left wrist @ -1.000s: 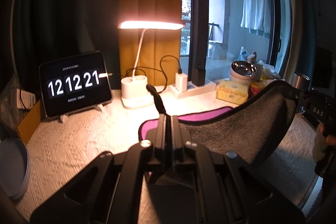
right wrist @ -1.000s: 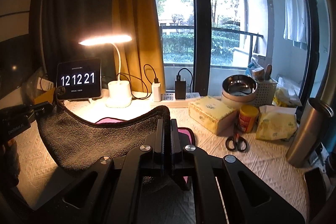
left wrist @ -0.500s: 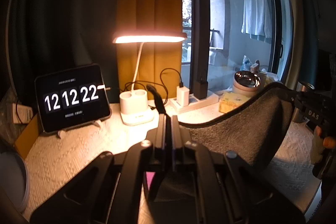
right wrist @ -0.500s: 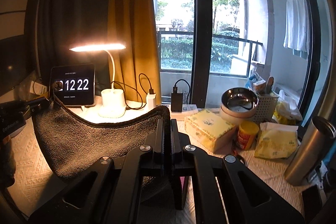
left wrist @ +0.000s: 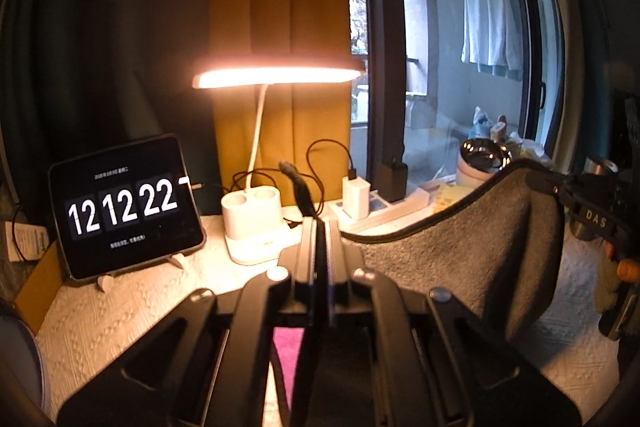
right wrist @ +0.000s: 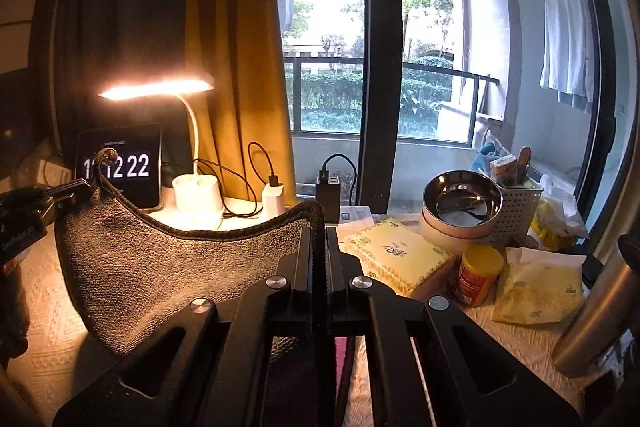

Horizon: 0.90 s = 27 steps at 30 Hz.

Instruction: Fold towel

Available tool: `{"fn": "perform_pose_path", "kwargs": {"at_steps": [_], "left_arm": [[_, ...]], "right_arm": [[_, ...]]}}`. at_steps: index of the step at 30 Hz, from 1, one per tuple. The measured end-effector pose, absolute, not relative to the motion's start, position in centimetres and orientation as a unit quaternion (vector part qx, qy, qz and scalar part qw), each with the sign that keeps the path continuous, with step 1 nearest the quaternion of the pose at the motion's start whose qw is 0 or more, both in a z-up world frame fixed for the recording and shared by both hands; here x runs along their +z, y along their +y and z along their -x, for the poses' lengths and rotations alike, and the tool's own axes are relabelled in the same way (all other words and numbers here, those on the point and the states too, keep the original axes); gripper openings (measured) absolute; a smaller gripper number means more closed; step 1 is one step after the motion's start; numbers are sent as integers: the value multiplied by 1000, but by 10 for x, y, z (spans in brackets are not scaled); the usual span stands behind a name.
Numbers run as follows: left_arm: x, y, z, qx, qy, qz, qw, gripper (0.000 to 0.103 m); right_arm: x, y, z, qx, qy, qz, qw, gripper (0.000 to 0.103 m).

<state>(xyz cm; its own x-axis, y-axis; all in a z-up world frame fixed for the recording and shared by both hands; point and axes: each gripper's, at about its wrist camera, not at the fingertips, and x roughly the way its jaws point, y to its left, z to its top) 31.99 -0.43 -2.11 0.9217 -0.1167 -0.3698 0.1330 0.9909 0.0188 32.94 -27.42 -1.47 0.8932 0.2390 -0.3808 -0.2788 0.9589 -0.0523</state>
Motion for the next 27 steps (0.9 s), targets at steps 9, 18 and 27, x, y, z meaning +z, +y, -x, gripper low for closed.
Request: {"fn": "perform_pose_path", "kwargs": {"at_steps": [9, 18, 27], "left_arm": [[-40, 0, -359, -61, 206, -25, 976, 4], [-73, 4, -390, -49, 242, -20, 969, 4], [-104, 8, -418, -18, 308, -32, 951, 4]], "right_arm": [[-34, -274, -368, 125, 216, 52, 967, 5], [-69, -267, -408, 111, 270, 62, 954, 5], [-97, -257, -434, 92, 326, 89, 937, 5]]}}
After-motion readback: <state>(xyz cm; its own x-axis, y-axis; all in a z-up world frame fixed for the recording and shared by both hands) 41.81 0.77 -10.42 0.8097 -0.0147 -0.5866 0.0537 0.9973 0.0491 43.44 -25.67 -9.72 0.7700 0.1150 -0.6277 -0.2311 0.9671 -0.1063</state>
